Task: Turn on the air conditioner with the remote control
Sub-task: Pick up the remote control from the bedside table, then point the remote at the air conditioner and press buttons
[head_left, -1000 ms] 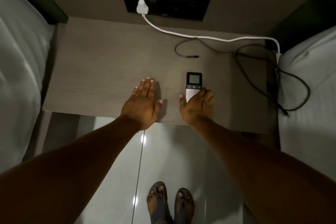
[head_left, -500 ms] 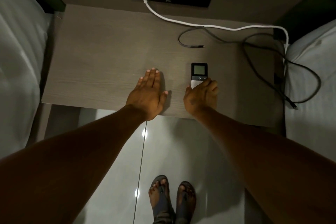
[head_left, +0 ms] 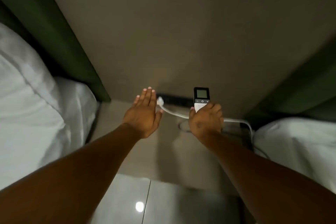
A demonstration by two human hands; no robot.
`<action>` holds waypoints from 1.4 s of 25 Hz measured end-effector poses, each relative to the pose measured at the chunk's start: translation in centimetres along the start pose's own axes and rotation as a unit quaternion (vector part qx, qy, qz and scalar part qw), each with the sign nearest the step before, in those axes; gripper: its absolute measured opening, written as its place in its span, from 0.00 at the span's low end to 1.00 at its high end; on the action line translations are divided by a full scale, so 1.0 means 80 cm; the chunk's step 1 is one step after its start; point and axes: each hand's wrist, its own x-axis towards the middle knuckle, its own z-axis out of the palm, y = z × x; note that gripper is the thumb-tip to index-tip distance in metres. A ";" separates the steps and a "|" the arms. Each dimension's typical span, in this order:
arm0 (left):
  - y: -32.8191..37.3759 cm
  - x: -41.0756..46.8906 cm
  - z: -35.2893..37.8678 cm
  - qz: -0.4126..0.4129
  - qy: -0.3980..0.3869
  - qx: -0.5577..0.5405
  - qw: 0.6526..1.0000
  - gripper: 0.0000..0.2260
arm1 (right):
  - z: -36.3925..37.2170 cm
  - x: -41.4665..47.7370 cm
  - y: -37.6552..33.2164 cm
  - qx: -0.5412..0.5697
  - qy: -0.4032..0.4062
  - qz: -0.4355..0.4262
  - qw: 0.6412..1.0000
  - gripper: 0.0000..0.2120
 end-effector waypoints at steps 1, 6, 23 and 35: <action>0.002 0.004 -0.056 -0.002 0.025 0.001 1.000 0.32 | -0.051 0.020 -0.025 0.019 0.017 -0.013 1.000 0.32; 0.024 -0.021 -0.373 -0.007 0.157 0.056 0.986 0.32 | -0.349 0.069 -0.154 0.123 0.106 -0.095 0.982 0.31; 0.075 -0.375 -0.857 -0.117 0.399 0.246 0.875 0.32 | -0.854 -0.086 -0.305 0.264 0.188 -0.273 0.906 0.29; -0.011 -0.974 -0.861 -0.520 0.350 0.335 0.703 0.31 | -0.878 -0.601 -0.535 0.386 -0.012 -0.571 0.724 0.31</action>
